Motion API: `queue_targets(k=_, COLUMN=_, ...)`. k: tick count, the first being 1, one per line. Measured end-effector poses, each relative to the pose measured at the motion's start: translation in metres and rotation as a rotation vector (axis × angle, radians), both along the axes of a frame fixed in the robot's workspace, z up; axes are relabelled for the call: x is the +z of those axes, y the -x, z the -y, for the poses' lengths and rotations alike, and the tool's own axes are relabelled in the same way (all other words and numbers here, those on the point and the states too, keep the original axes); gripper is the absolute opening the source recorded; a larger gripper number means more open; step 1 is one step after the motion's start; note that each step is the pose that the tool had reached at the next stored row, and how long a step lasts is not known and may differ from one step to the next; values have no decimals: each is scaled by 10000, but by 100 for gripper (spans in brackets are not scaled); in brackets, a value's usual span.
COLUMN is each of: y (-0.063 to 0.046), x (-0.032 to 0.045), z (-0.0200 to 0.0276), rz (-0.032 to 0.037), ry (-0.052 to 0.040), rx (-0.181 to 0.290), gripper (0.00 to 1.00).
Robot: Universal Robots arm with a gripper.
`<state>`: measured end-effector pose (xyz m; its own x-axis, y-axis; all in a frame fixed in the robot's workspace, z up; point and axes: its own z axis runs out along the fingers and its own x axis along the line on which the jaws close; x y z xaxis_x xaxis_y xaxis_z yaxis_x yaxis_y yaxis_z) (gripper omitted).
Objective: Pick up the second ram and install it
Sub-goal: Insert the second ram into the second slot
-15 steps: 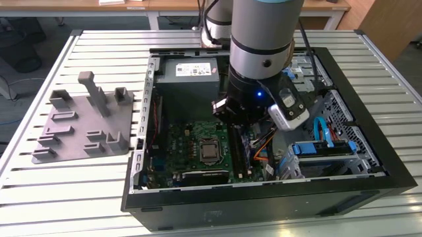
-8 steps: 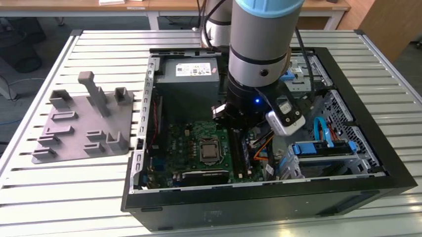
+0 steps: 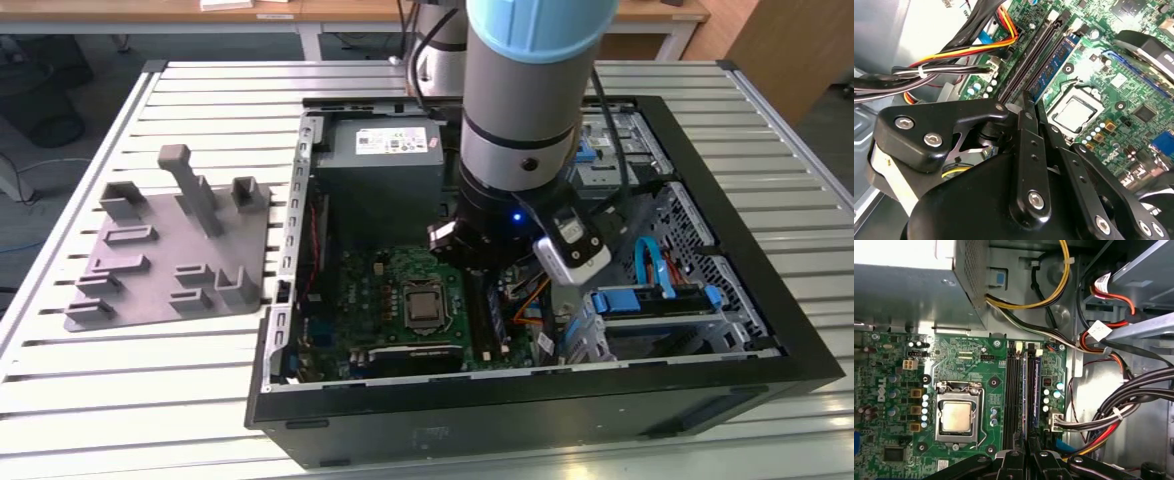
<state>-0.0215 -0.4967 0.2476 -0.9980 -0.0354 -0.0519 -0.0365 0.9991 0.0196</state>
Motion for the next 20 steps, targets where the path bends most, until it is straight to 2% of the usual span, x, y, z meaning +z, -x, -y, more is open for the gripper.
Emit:
queue_targets(k=14, y=18, x=-251, z=-5, rz=0, ry=0, rx=0, gripper=14)
queue_targets(k=17, y=25, x=-257, z=-9, rz=5, ry=3, rx=-1, gripper=14)
queue_targets(k=20, y=36, x=-230, z=-9, rz=75, ry=2, rx=0, gripper=14)
